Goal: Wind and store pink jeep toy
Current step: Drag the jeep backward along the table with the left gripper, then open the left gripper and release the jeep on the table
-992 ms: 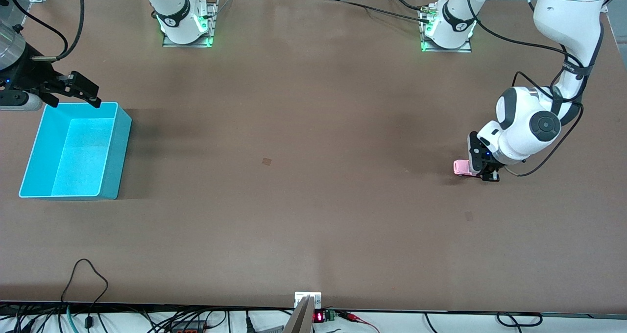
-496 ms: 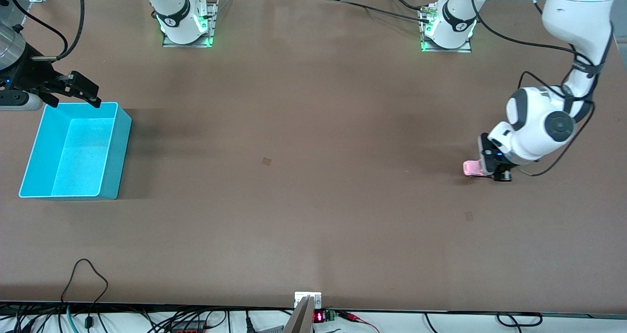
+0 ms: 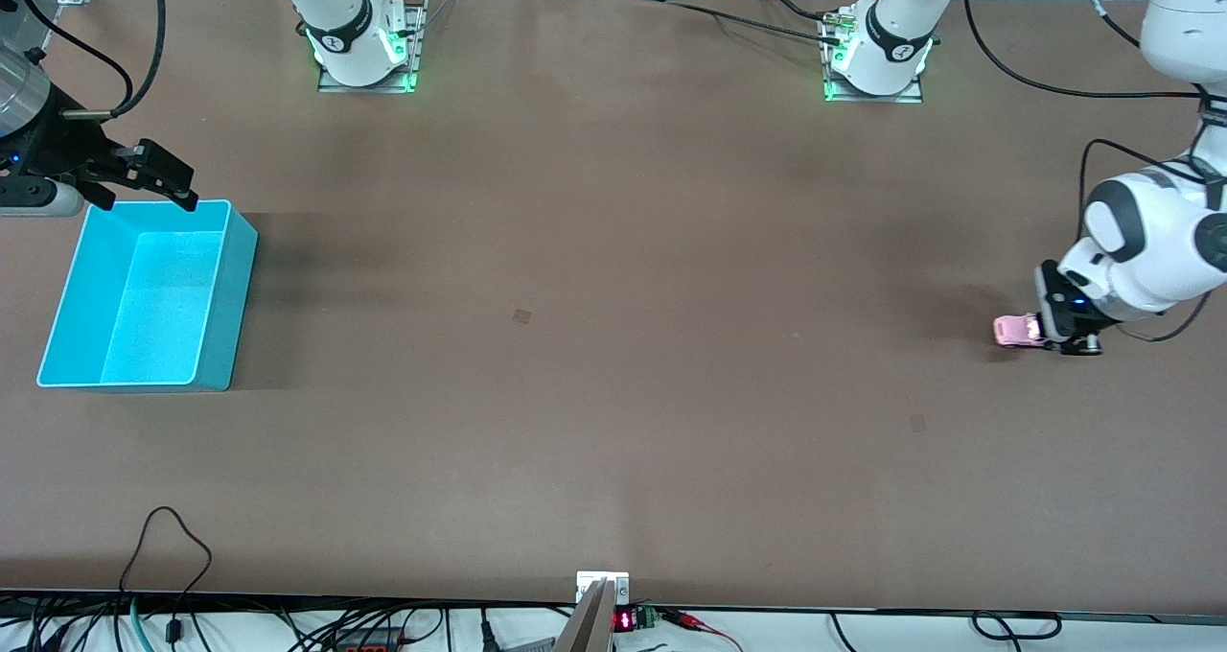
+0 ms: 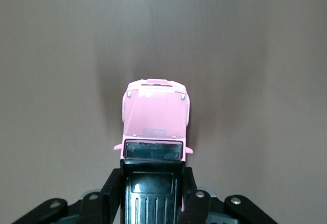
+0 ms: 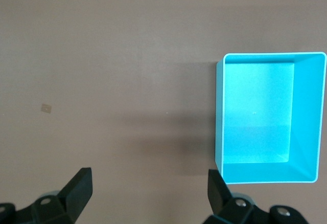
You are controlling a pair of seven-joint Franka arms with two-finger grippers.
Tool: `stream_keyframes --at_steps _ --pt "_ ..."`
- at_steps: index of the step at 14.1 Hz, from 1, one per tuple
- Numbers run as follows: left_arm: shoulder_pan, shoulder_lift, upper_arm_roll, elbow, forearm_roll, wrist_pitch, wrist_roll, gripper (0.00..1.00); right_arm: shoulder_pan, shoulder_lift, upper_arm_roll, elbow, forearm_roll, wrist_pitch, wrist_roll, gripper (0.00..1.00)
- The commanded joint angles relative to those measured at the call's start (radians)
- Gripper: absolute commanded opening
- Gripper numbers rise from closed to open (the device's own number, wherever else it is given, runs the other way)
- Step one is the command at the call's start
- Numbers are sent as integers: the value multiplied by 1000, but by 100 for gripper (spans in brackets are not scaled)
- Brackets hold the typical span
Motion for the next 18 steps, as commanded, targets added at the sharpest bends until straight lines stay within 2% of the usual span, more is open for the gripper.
stream_keyframes --at_steps 1,2,3,4,7,12,16,18 --pt "28 97 -4 20 20 6 37 16 -1 -16 -2 -10 6 -6 -15 100" --pt "28 96 -4 20 20 6 37 18 -1 -16 -2 -10 6 -6 -15 100" --pt "28 96 -6 20 20 6 36 41 -1 -16 -2 -10 6 -6 -15 100" --pt "28 91 -6 23 20 4 37 99 -1 -14 -2 -10 6 -6 -15 100" --pt "20 42 -20 49 17 -90 23 100 -1 -14 -2 -10 6 -7 -15 100" --pt "2 16 -85 230 20 -443 -24 100 -1 -14 -2 -12 6 -7 -21 100" --pt "-83 -36 -89 305 36 -641 -180 100 -1 -14 -2 -12 6 -7 -21 100" --pt "-109 -45 -92 379 54 -787 -321 100 -1 -14 -2 -12 6 -7 -23 100"
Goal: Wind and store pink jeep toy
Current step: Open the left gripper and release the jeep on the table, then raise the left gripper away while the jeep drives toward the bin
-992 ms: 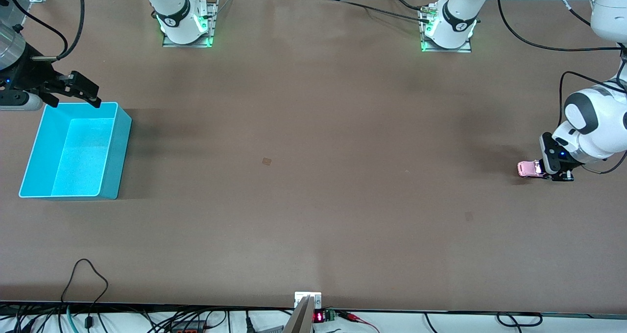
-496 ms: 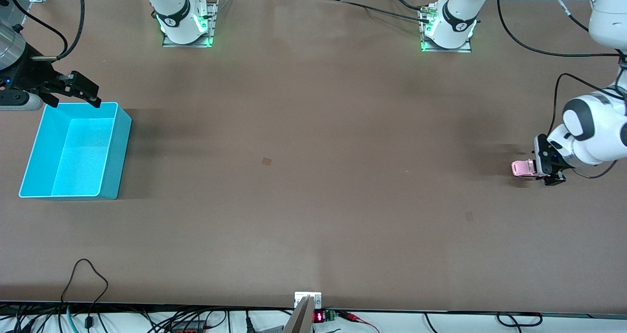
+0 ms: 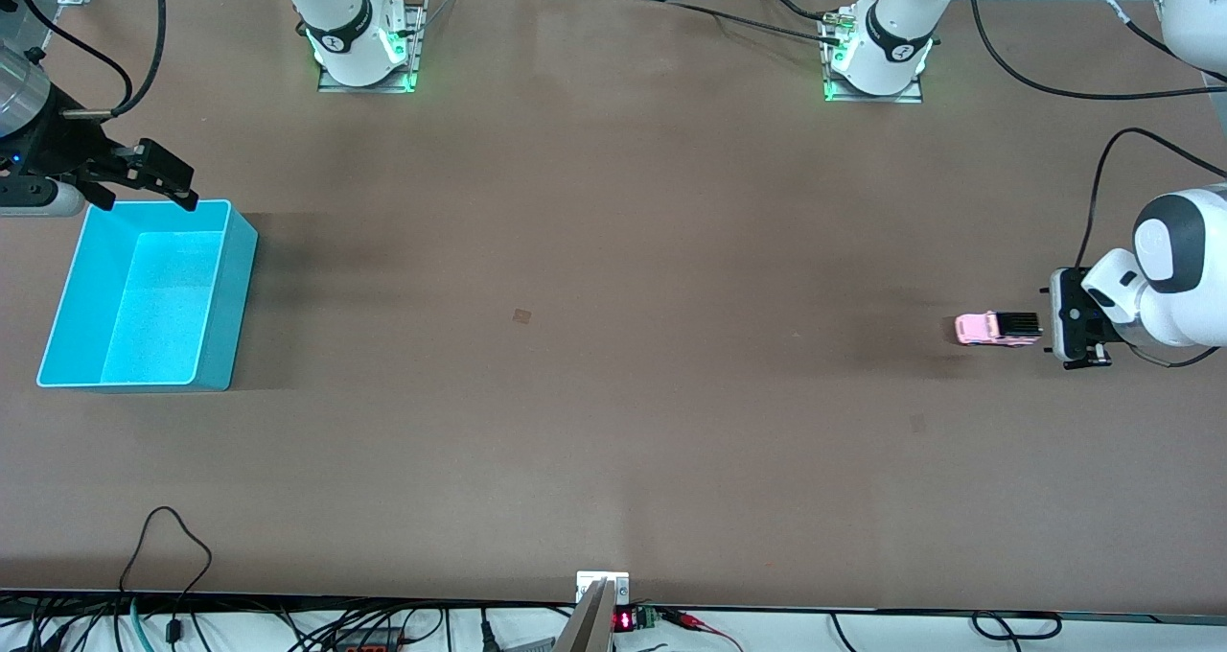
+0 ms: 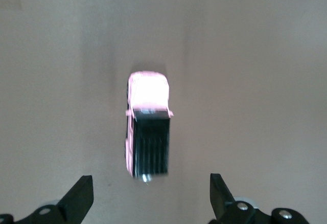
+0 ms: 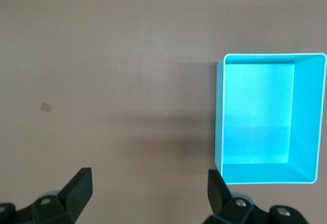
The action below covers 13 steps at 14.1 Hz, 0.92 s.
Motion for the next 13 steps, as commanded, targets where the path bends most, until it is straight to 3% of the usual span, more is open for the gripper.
stream_keyframes --at_steps 1,3,9,11,13 --pt "-45 -18 -2 92 40 -186 -164 100 -1 -14 -3 -13 6 -6 -15 100" --pt "-77 -29 -9 144 30 -323 -291 100 -1 -14 -2 -13 6 -6 -15 100" --pt "-85 -162 -202 161 31 -518 -829 100 -1 -16 -3 -13 6 -6 -15 100" --pt "-86 -190 -268 205 37 -575 -1041 100 -1 -16 -2 -13 6 -6 -15 100" --pt "-138 -235 -267 226 31 -586 -1248 100 -1 -14 -2 -13 6 -6 -15 100"
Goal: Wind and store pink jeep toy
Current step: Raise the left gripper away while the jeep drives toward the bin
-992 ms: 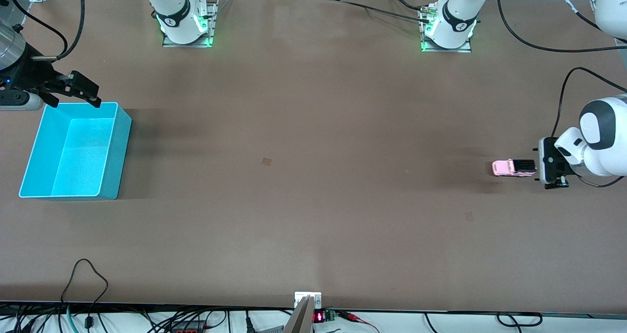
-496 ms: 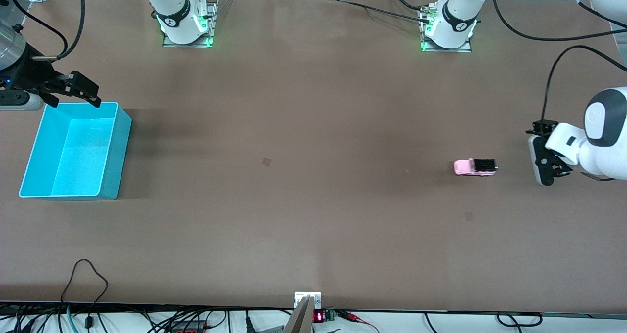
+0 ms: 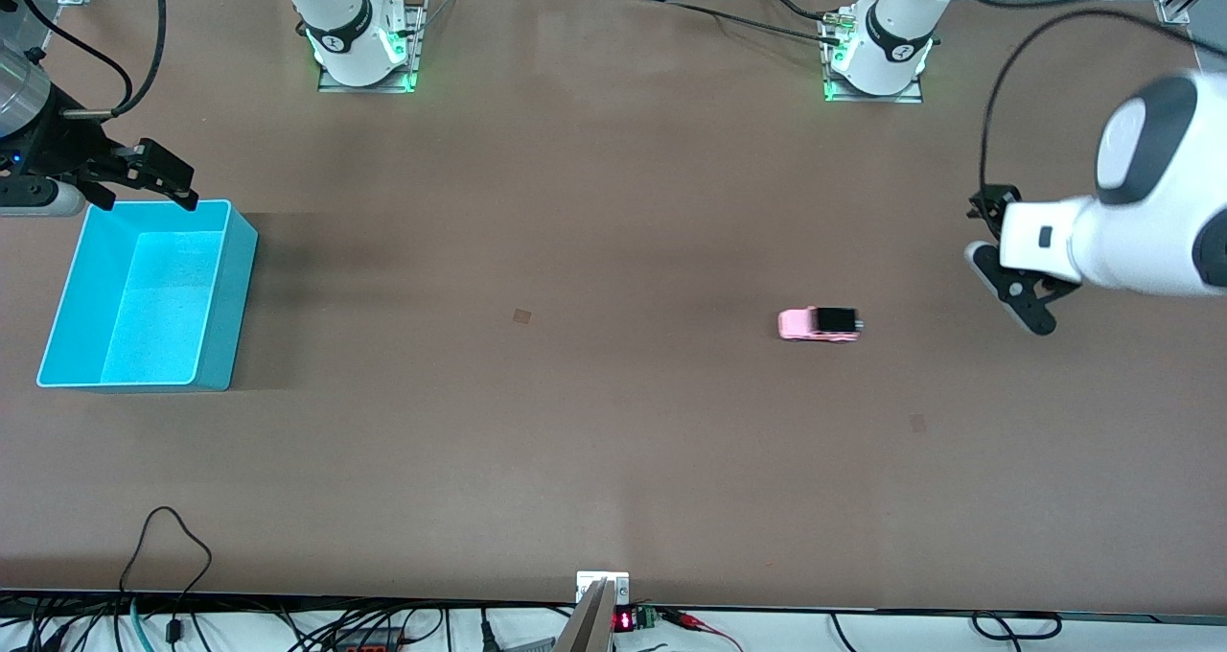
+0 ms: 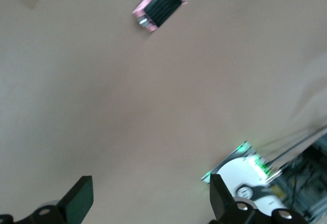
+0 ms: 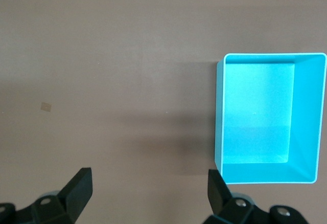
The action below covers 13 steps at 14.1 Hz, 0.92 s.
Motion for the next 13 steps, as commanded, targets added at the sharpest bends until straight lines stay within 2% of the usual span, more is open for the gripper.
stream_keyframes --at_steps 1,3,5,6,8,10,13 --pt "-52 -58 9 12 13 -9 -257 100 -1 -16 -2 -13 6 -5 -14 100" --pt "-135 -165 99 -99 11 149 -421 100 -1 -16 -2 -13 6 -7 -14 100" --pt "-144 -280 150 -260 -27 352 -558 100 -1 -16 -2 -13 6 -7 -14 100" --pt "-161 -326 197 -318 -61 418 -598 100 -1 -16 -3 -13 6 -10 -14 100" --pt "-189 -359 251 -337 -110 437 -605 100 -1 -17 -3 -13 6 -12 -16 100" --pt "-193 -349 265 -327 -113 433 -603 100 -1 -17 -3 -15 6 -15 -34 100" --pt "-195 -342 239 -259 -104 353 -614 100 -2 -16 -5 -15 6 -15 -33 100"
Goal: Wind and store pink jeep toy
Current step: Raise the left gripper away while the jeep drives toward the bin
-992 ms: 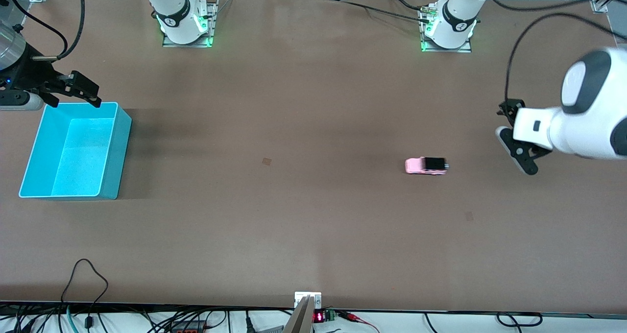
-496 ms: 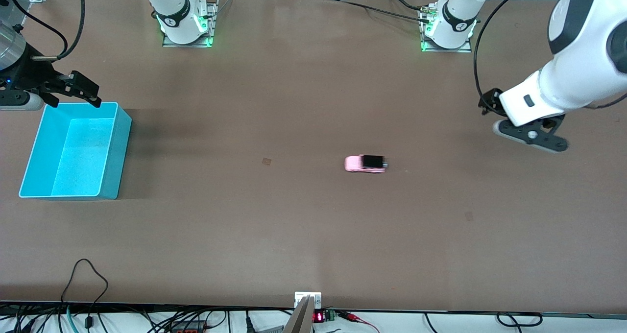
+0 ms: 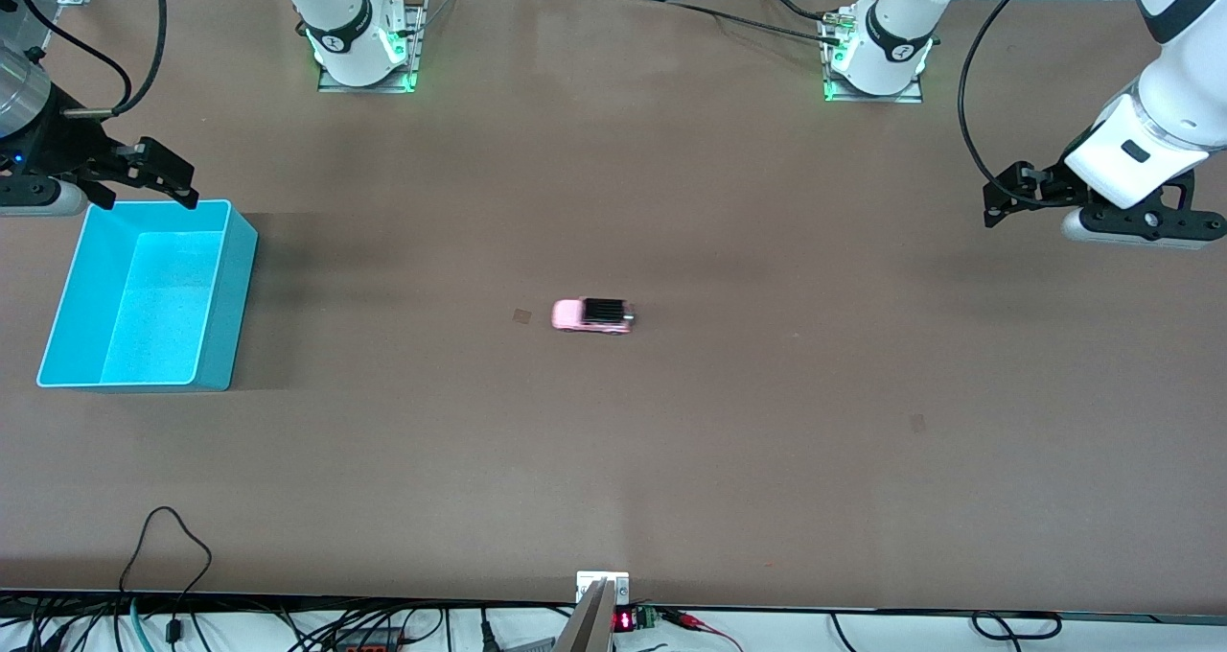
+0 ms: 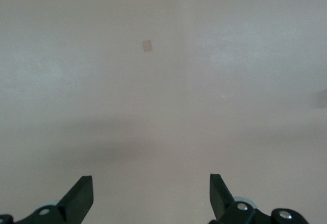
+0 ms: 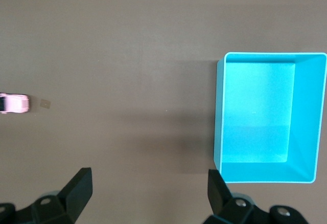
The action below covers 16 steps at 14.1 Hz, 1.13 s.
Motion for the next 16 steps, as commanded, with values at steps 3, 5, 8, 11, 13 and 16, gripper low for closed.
stream_keyframes --at_steps 3,5,8,11,13,16 --pt "-16 -1 -1 41 -1 -57 -31 100 -1 -16 -3 -17 6 -6 -21 100" --pt "-16 -1 -3 41 -1 -59 -31 100 -1 -14 -12 -22 6 -8 -21 100" --pt "-16 -1 -3 41 -1 -57 -30 100 1 -14 -12 -24 6 -6 -24 100" --pt "-14 -1 -1 41 -1 -71 -31 100 1 4 -12 -28 6 -6 -26 100" --pt "-13 -1 -1 41 -1 -74 -30 100 9 6 -11 -62 6 6 -29 100" --pt "-13 -2 -3 41 -1 -86 -31 100 10 18 -8 -97 4 42 -108 100"
